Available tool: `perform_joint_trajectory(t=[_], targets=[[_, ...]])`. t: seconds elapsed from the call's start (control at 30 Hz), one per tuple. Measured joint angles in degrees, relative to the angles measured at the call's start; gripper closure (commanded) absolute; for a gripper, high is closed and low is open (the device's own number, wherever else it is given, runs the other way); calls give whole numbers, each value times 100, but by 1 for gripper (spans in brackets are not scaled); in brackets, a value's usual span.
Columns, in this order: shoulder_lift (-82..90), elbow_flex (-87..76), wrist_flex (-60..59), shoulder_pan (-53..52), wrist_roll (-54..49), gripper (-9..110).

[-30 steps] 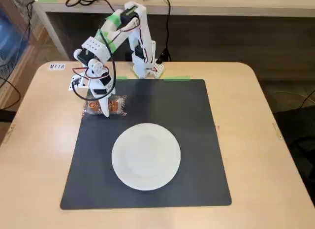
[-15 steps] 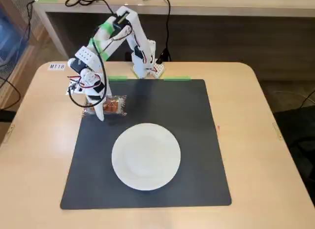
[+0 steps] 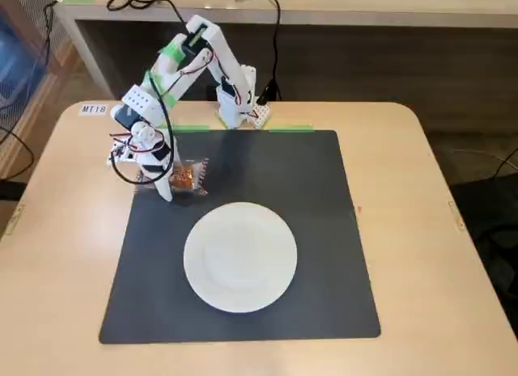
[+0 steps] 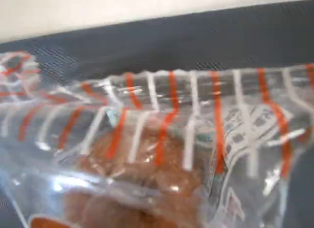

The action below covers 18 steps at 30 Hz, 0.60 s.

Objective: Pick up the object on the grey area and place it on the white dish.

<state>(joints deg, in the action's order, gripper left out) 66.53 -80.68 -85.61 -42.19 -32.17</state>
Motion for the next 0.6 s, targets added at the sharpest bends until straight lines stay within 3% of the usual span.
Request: perform_joint_trajectory(t=[0.6], targets=[[1248,-79,-193,281,554,86]])
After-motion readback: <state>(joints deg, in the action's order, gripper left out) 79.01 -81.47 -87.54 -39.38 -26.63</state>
